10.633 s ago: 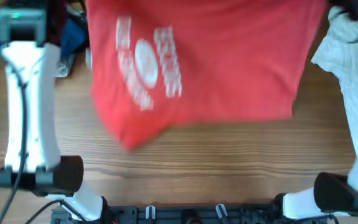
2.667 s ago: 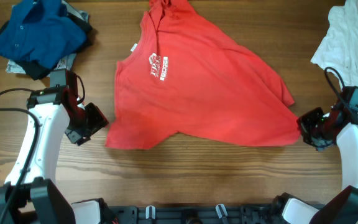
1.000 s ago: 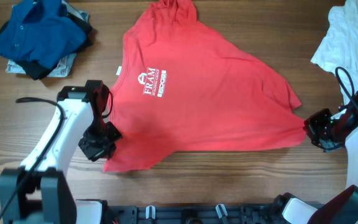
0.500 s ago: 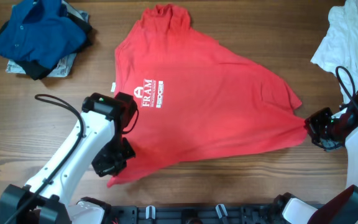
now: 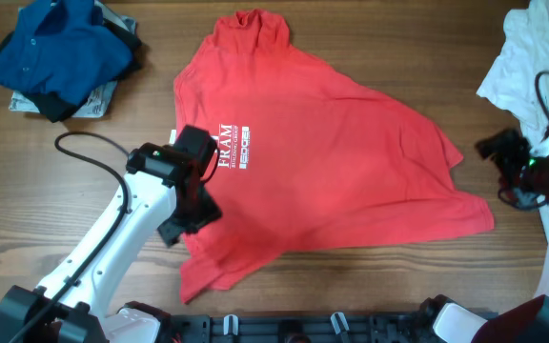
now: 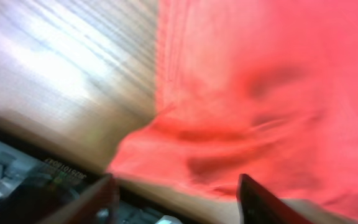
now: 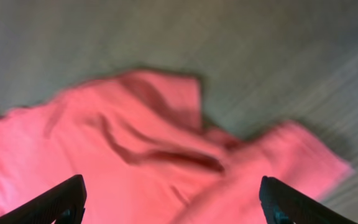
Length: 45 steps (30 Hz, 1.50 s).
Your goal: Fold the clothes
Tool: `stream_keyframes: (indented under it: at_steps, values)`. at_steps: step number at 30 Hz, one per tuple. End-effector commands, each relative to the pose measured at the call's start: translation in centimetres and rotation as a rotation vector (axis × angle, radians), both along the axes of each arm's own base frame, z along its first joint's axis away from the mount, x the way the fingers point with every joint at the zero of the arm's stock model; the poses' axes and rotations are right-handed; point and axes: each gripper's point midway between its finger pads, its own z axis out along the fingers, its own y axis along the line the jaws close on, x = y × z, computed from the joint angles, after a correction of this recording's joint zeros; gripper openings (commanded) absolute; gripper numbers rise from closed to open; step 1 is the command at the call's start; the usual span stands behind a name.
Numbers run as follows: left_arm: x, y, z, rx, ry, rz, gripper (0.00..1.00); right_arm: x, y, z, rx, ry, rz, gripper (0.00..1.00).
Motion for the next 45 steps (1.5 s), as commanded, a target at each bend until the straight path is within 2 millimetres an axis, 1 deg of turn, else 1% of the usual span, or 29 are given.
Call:
stream_keyframes:
  at_steps: [1, 2, 3, 4, 6, 7, 8, 9, 10, 11, 12, 13, 15, 17, 19, 21, 24, 26, 28, 29, 32, 35, 36, 38, 40, 41, 45]
  values:
    - [4.1, -1.8, 0.7, -0.076, -0.176, -0.066, 0.78, 1.6, 0.3, 2.1, 0.006, -0.102, 0.047, 0.91]
    - [5.5, -2.4, 0.8, -0.096, -0.234, -0.091, 0.81, 2.0, 0.0, 2.1, -0.002, -0.113, 0.047, 0.9]
    - [6.2, -2.6, 0.9, -0.105, -0.264, -0.106, 0.81, 2.6, -0.2, 2.2, -0.013, -0.132, 0.054, 0.87]
    - [6.7, -2.8, 1.0, -0.11, -0.282, -0.115, 0.81, 3.4, -0.3, 2.1, -0.02, -0.157, 0.077, 0.84]
    - [7.0, -3.0, 1.0, -0.115, -0.295, -0.115, 0.81, 5.7, 0.6, 1.8, 0.015, -0.219, 0.145, 0.76]
    - [7.1, -3.0, 0.8, -0.114, -0.293, -0.115, 0.82, 6.9, 1.2, 1.7, 0.035, -0.254, 0.179, 0.71]
    - [7.1, -3.0, 0.5, -0.112, -0.285, -0.115, 0.84, 8.5, 1.7, 1.2, 0.049, -0.283, 0.2, 0.59]
    - [7.0, -2.9, 0.3, -0.108, -0.276, -0.115, 0.84, 9.4, 1.8, 0.4, 0.054, -0.285, 0.196, 0.53]
    - [6.8, -2.9, -0.3, -0.103, -0.257, -0.115, 0.85, 10.5, 2.0, -0.9, 0.065, -0.273, 0.188, 0.47]
    - [6.6, -2.8, -0.8, -0.097, -0.24, -0.115, 0.86, 11.2, 2.2, -2.7, 0.073, -0.243, 0.179, 0.47]
    - [6.4, -2.7, -1.1, -0.092, -0.225, -0.114, 0.87, 11.5, 1.8, -4.5, 0.061, -0.198, 0.152, 0.48]
    - [6.2, -2.8, -1.5, -0.092, -0.209, -0.114, 0.87, 11.5, 1.3, -6.6, 0.045, -0.146, 0.125, 0.52]
    - [6.1, -3.1, -1.9, -0.109, -0.191, -0.114, 0.88, 10.8, -0.1, -8.8, 0.021, -0.063, 0.04, 0.53]
    - [6.0, -3.1, -2.1, -0.106, -0.181, -0.114, 0.88, 10.1, -0.9, -9.8, -0.018, -0.013, 0.009, 0.54]
    - [6.0, -3.1, -2.4, -0.102, -0.169, -0.114, 0.88, 8.8, -1.7, -10.5, -0.052, 0.055, -0.038, 0.55]
    - [6.0, -3.0, -2.5, -0.102, -0.168, -0.114, 0.88, 8.0, -2.0, -10.9, -0.062, 0.096, -0.055, 0.58]
    - [5.9, -3.2, -2.5, -0.109, -0.164, -0.114, 0.88, 6.4, -2.3, -11.4, -0.022, 0.151, -0.103, 0.62]
    - [5.9, -3.2, -2.4, -0.113, -0.164, -0.114, 0.88, 6.1, -2.0, -11.4, 0.016, 0.15, -0.086, 0.62]
    - [6.0, -3.3, -2.4, -0.114, -0.169, -0.114, 0.89, 6.2, -1.5, -11.3, 0.033, 0.14, -0.056, 0.54]
    - [6.0, -3.3, -2.4, -0.115, -0.171, -0.114, 0.88, 6.1, -1.1, -11.4, 0.051, 0.145, -0.049, 0.52]
    - [6.0, -3.3, -2.4, -0.115, -0.171, -0.114, 0.89, 5.4, -0.7, -12.1, 0.066, 0.172, -0.048, 0.56]
    - [6.0, -3.3, -2.4, -0.115, -0.171, -0.114, 0.89, 5.4, -0.6, -12.4, 0.071, 0.177, -0.039, 0.52]
    - [6.0, -3.3, -2.4, -0.115, -0.171, -0.114, 0.89, 5.6, -0.4, -12.6, 0.083, 0.173, -0.035, 0.5]
    - [6.0, -3.3, -2.4, -0.115, -0.171, -0.114, 0.88, 5.9, -0.1, -13.3, 0.109, 0.169, -0.026, 0.49]
    - [6.0, -3.3, -2.4, -0.115, -0.17, -0.114, 0.89, 6.2, 0.2, -13.7, 0.128, 0.159, -0.018, 0.46]
    - [6.0, -3.3, -2.4, -0.115, -0.17, -0.114, 0.89, 6.3, 0.1, -13.7, 0.126, 0.155, -0.018, 0.44]
    - [6.0, -3.3, -2.4, -0.115, -0.171, -0.114, 0.89, 6.5, 0.4, -13.6, 0.144, 0.143, -0.01, 0.4]
